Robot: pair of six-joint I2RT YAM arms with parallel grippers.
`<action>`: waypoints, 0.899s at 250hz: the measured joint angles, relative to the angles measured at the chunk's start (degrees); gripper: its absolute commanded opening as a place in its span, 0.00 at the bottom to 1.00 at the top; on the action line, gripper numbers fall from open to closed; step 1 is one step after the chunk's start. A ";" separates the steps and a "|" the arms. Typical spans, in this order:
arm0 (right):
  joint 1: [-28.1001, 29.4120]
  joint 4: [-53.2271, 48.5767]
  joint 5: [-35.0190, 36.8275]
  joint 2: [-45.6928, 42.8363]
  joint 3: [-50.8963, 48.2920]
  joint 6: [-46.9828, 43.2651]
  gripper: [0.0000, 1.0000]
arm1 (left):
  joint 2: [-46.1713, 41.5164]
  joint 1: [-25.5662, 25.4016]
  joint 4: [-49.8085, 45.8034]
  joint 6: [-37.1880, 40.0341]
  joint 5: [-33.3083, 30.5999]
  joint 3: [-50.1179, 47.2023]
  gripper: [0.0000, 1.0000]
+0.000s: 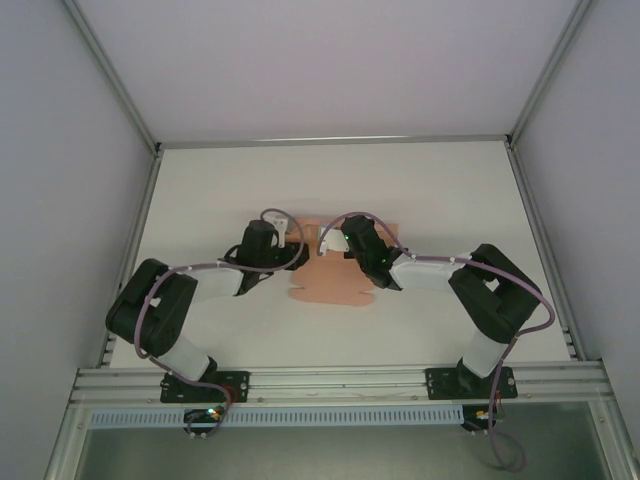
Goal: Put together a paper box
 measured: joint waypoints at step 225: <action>0.70 1.90 -3.26 -1.25 -0.76 1.66 0.00 | -14.51 -1.22 -15.39 4.90 -4.68 1.70 1.00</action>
